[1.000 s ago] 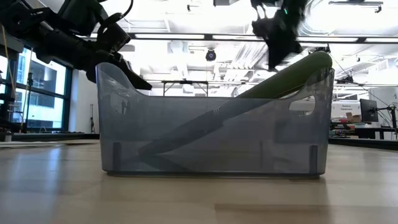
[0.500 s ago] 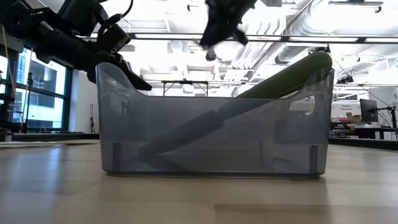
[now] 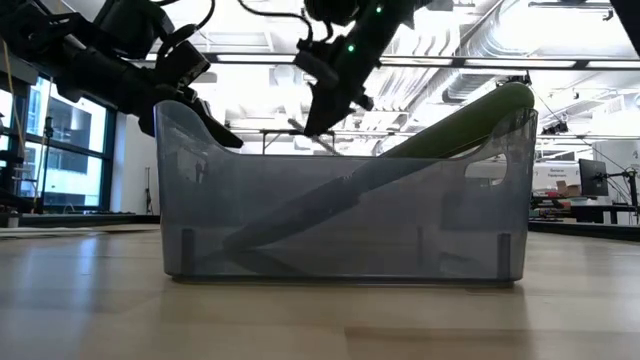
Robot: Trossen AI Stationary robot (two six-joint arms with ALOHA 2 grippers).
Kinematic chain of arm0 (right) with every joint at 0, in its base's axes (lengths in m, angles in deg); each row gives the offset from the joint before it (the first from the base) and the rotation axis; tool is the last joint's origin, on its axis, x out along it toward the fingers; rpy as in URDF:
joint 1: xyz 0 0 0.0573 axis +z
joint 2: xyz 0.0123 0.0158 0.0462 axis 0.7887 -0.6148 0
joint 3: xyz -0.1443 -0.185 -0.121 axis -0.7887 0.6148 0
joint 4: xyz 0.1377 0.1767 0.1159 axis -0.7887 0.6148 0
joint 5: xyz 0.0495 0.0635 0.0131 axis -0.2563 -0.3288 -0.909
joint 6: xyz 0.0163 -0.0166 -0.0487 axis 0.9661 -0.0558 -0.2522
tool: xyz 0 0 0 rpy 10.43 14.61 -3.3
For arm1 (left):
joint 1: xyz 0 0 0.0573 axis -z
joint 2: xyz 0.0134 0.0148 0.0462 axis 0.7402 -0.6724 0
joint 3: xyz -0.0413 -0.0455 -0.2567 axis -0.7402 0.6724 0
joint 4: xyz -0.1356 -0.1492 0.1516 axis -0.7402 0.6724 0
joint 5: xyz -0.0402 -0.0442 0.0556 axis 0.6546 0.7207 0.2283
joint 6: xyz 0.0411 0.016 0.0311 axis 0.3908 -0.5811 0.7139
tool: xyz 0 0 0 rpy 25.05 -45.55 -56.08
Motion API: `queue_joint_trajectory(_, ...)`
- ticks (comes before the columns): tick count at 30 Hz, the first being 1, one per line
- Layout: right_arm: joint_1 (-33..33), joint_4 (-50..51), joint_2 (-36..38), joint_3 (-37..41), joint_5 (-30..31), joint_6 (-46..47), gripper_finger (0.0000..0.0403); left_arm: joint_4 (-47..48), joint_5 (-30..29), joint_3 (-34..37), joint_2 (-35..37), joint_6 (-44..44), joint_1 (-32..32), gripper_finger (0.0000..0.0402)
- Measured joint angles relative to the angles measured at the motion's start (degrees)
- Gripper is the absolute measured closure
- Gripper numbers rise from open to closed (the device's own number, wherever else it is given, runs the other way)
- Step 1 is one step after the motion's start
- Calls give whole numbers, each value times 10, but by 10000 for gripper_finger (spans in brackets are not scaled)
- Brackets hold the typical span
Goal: Sort silverware by color (type)
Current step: Put the white-blue table knife into the white bin, then put the light green table knife into the black bin
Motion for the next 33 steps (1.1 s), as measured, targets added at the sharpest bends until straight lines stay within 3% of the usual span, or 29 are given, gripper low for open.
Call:
queue_joint_trajectory(14, 2, -12, -50, 2, -2, -25, 392, 3, 0, 0, 0, 0, 0, 401)
queue_joint_trajectory(18, 4, -4, -55, 2, -28, -44, 388, 9, 1, 0, 0, -3, 0, 401)
queue_joint_trajectory(28, 5, 26, -37, -1, -28, -75, 295, 20, 3, 0, 0, -3, 16, 401)
queue_joint_trajectory(33, 21, 46, 6, 14, -24, -139, 311, 34, 3, 0, 0, -3, 21, 401)
